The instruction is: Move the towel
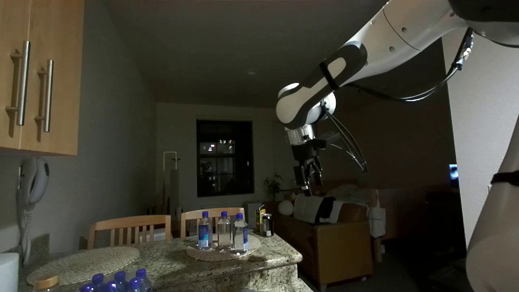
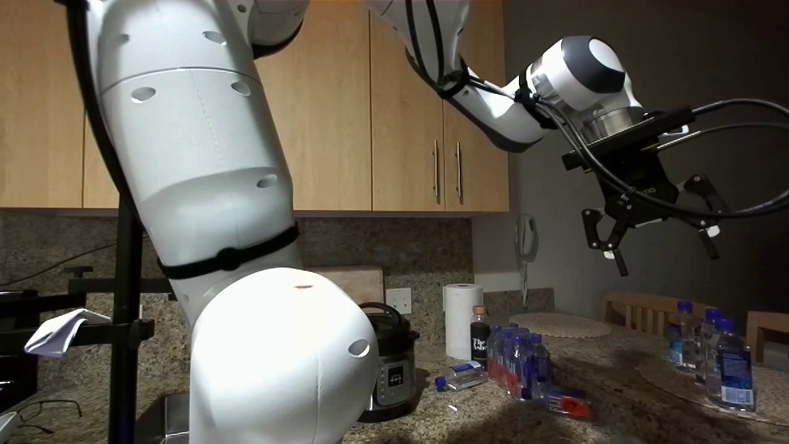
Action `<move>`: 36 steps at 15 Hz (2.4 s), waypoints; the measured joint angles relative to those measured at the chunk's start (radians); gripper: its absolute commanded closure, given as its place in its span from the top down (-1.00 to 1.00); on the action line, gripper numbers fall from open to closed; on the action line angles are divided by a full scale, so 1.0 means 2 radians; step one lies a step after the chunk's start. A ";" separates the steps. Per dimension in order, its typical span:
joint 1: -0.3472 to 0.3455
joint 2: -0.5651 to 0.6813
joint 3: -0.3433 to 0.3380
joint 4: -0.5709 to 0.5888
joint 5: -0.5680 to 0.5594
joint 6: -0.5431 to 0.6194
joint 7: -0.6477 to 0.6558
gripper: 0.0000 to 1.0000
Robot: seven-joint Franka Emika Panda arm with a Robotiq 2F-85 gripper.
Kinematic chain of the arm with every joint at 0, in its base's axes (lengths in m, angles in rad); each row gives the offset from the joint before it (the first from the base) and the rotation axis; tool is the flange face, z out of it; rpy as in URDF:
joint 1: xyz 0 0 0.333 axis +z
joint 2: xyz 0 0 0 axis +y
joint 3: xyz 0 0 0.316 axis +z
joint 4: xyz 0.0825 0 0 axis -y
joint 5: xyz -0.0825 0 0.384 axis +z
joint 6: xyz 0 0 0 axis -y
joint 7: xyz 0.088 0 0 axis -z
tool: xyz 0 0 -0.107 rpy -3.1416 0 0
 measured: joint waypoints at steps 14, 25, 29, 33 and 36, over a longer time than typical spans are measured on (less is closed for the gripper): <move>0.000 0.000 0.000 0.000 0.000 0.000 0.000 1.00; 0.002 0.141 -0.018 0.109 0.021 0.004 -0.001 1.00; -0.007 0.187 -0.024 0.136 0.037 0.004 -0.008 1.00; -0.012 0.193 -0.026 0.138 0.037 0.003 -0.019 1.00; -0.011 0.193 -0.024 0.138 0.037 0.003 -0.019 1.00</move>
